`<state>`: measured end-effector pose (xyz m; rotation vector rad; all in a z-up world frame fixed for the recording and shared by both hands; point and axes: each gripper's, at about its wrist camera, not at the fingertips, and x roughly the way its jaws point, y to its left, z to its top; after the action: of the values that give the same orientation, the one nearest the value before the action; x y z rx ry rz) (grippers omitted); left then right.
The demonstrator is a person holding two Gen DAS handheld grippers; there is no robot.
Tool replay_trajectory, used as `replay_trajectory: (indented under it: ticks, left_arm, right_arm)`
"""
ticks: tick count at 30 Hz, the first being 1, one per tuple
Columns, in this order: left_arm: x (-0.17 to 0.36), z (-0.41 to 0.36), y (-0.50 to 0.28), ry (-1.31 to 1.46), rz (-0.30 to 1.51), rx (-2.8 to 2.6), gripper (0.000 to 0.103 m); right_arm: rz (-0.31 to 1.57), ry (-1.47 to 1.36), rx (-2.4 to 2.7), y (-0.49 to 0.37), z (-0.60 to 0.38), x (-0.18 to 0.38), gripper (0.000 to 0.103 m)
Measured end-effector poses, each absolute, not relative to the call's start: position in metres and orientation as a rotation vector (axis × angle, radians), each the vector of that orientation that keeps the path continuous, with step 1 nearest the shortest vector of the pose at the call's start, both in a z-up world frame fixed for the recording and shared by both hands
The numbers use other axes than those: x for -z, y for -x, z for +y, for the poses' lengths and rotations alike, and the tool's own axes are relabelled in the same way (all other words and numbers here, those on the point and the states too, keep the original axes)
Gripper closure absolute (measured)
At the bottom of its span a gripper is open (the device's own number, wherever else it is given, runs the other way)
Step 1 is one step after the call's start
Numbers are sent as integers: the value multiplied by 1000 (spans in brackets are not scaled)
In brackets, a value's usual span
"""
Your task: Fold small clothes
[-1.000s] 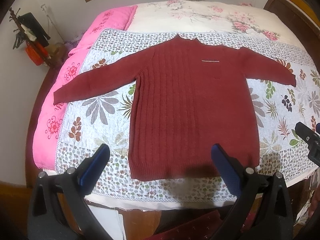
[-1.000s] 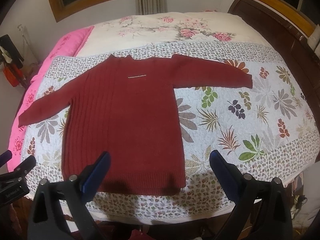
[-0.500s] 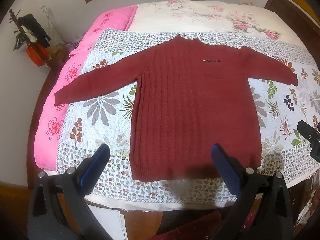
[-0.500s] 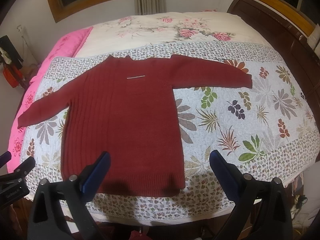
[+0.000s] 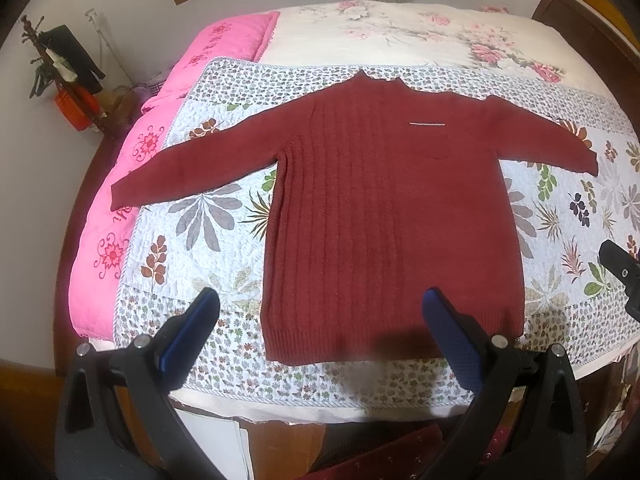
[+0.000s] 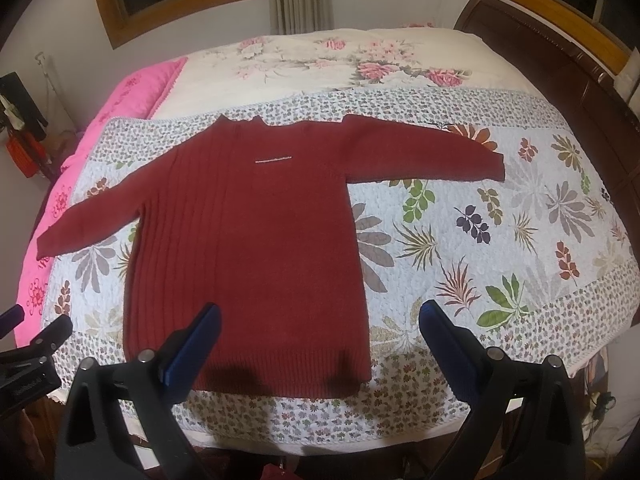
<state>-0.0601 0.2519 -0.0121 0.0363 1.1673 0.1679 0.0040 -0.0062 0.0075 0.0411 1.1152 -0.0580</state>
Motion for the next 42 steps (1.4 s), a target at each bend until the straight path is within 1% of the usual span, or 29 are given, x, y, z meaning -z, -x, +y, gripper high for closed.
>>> replay_trajectory:
  ticks: [21,28,33,37,42]
  left_arm:
    - [10,251,55,-50,1161,-178,3]
    - [18,246,45,-53,1178,-179,3]
    - [30,231,15,-71,1182,-175,3]
    - [44,208,-37,-57,1141,-186,3]
    - [66,166,-106,-37,1107,-174,3]
  right_arm:
    - [1118,-49,57,-7,-9,-7,4]
    - [1128,-74,53,-15,-19,2,4]
    - [1141,-144,18,-41,-55,19,4]
    - [1136,-145,58,-81,-111,38,4]
    - [1105,-146,120,-154,-209,69,4]
